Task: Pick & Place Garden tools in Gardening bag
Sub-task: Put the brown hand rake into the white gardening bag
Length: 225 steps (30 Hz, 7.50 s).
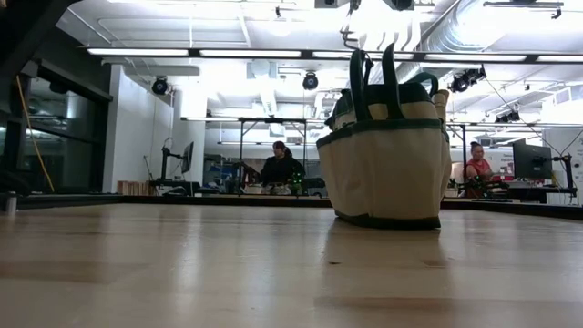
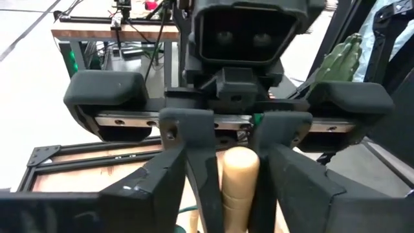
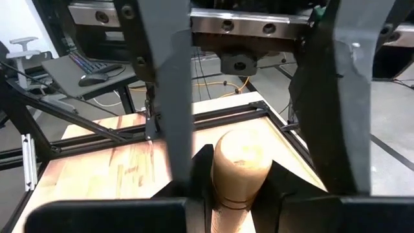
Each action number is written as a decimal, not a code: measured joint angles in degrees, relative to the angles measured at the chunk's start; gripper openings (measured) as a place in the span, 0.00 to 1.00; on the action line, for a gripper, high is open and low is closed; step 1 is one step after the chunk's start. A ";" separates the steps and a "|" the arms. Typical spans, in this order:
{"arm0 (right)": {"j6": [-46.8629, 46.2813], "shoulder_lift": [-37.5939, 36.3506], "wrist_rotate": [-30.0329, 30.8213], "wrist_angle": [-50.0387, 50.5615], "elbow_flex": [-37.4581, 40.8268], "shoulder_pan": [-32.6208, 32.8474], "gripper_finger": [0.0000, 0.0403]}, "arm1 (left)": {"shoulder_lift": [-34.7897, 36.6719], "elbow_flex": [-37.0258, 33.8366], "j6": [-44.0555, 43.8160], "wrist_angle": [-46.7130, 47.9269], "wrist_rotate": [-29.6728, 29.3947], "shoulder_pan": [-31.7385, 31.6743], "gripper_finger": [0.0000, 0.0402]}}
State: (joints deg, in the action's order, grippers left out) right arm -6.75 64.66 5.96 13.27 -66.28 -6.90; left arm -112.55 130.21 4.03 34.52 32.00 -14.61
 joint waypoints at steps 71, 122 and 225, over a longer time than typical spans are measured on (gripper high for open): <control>-3.62 -0.28 2.47 7.94 -0.11 1.43 0.34 | -0.70 -0.14 3.24 6.71 -3.66 0.15 0.15; -22.67 -11.23 20.63 37.17 0.02 17.79 0.35 | 5.92 -10.36 0.11 15.60 -30.30 7.37 0.15; -44.23 -10.88 28.46 35.35 5.18 17.79 0.35 | 22.64 -71.80 -6.86 -58.37 -17.41 6.76 0.15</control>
State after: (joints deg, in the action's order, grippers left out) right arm -50.98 53.78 34.41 48.62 -61.10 10.90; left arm -89.92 58.41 -2.83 -23.85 14.59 -7.85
